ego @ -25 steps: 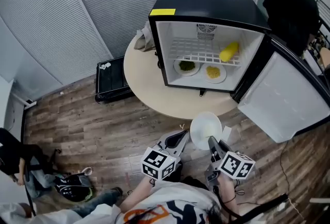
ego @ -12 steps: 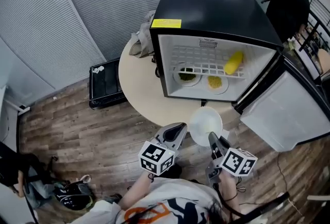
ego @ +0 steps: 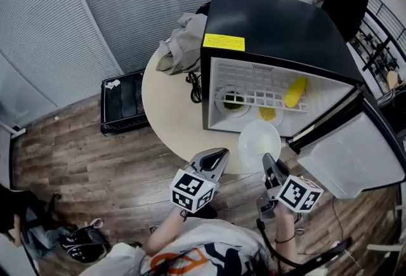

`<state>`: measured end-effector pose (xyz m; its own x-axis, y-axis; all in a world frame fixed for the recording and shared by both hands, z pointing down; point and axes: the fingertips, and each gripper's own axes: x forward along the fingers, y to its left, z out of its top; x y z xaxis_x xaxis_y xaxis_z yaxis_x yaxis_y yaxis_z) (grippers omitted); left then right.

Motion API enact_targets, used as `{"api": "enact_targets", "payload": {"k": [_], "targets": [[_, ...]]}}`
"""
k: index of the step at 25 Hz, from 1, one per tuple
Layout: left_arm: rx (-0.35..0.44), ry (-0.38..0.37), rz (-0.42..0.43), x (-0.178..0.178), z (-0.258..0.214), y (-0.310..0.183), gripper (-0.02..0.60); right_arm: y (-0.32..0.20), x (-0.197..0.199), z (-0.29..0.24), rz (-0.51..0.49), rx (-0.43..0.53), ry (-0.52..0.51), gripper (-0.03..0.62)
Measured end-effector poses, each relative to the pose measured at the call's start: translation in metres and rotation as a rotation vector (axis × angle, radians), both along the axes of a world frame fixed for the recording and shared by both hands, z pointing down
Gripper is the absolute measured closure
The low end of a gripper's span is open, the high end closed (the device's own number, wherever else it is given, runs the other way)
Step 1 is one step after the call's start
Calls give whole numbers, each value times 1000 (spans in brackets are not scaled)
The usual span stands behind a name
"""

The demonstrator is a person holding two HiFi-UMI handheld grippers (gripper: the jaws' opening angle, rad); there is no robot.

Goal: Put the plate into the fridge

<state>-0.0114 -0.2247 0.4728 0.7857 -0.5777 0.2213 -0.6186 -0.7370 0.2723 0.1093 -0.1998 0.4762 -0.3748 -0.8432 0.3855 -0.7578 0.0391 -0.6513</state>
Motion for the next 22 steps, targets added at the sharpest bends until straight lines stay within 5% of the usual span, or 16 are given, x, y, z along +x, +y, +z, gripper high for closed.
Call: {"api": "enact_targets", "payload": {"k": [13, 22], "targets": [[-12, 27, 44, -14, 4, -30, 568, -99, -18, -58, -44, 134, 72, 560], [-28, 28, 71, -26, 10, -35, 568, -146, -19, -57, 28, 84, 45, 560]]}}
